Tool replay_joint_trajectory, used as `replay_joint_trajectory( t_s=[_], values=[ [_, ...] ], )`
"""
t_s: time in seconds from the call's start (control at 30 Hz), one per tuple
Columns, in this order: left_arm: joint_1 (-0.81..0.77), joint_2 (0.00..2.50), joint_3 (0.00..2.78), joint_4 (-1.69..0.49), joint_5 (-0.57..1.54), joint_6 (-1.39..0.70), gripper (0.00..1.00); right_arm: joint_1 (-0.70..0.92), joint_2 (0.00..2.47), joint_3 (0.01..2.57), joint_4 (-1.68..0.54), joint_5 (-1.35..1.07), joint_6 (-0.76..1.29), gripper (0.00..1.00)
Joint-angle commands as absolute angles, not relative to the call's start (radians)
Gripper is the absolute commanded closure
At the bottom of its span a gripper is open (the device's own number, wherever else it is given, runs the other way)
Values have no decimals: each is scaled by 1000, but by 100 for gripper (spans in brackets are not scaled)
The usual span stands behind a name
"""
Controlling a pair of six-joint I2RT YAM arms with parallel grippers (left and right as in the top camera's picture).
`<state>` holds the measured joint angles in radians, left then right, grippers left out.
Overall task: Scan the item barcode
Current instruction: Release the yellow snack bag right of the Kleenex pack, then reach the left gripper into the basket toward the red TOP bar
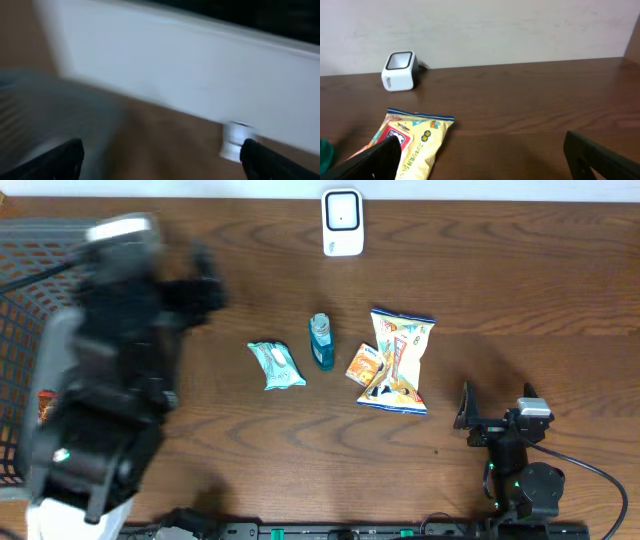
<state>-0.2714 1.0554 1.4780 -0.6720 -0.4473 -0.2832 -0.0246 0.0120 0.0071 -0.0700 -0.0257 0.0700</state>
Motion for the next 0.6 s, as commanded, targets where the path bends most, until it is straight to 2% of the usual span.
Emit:
replay_joint_trajectory(
  t_s=[0.0,0.13,0.27,0.4,0.57],
  values=[
    [-6,1084,1477,-813,-493,-570,2,-13,7,6,-75,-20,58,1],
    [309,1153,1477,-1044,-371,-928,2,-13,7,6,-75,-20,58,1],
    [481,1230,1477,-1168,-322,-1225,2,-13,7,6,-75,-20,58,1],
    [558,1319,1477,-1214,-322,-1419,2,-13,7,6,-75,-20,58,1],
    [587,1435,1468,-1234,-326,-1552,2,-13,7,6,-75,-20,58,1]
  ],
)
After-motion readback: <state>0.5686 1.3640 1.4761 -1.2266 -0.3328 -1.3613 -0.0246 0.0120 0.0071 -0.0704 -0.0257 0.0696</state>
